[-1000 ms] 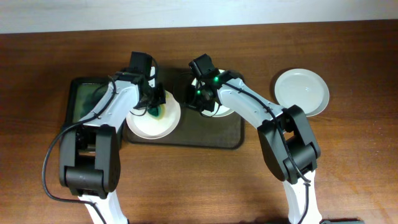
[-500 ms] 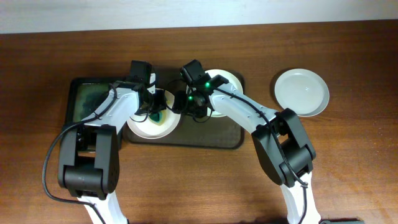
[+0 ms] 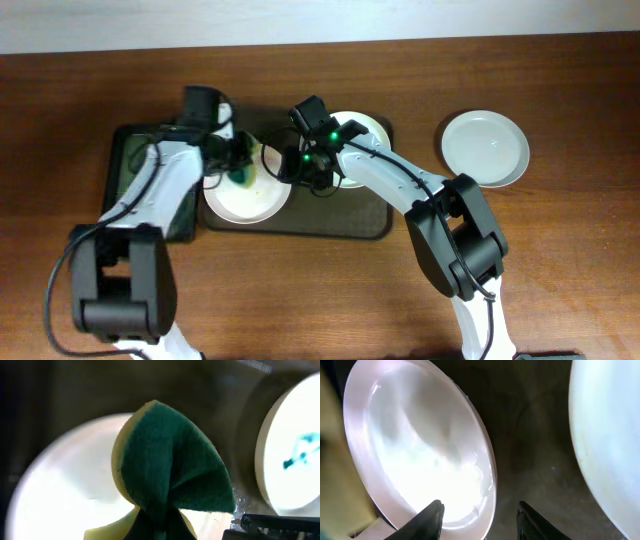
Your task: Clean dirty plates on tray and stack at the side
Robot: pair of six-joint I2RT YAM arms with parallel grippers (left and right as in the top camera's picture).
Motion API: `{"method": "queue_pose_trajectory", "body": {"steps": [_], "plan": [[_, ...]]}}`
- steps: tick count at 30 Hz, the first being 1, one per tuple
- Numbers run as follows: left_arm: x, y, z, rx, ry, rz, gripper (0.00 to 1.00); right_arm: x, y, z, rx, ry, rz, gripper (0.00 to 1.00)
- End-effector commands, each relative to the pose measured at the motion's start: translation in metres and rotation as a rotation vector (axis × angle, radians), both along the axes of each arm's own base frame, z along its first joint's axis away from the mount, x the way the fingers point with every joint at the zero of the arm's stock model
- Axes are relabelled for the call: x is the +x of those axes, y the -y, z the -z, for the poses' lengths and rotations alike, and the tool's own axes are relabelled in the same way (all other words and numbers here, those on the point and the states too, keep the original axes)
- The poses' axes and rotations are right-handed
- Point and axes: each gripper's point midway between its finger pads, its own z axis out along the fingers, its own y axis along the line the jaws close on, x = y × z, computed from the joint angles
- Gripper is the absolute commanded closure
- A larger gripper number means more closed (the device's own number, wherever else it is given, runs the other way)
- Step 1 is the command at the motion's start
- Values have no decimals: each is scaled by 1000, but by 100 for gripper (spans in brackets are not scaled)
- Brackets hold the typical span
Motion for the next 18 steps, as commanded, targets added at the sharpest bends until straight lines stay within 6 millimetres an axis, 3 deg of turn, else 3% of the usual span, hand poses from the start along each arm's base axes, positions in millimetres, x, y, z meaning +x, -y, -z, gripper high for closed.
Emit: {"method": "queue_pose_trajectory", "body": {"steps": [1,4,5,12,13,15,18], "plan": [[9,-36,-22,-17,40,-84,100,7,4,1,-64,53,3,52],[9,-40,-21,1,48,-61,100,6,2,6,-192,147,13,56],[9,-40,-21,2,49,-58,100,7,2,6,-220,171,19,62],[9,-40,-21,2,49,-59,100,11,-1,21,-230,180,22,70],[9,-40,-21,2,49,-59,100,11,-4,24,-221,173,17,73],[9,-39,-21,0,48,-57,100,12,-9,27,-196,174,11,96],[5,-29,-21,-25,31,-33,100,20,-13,18,-180,198,20,96]]}}
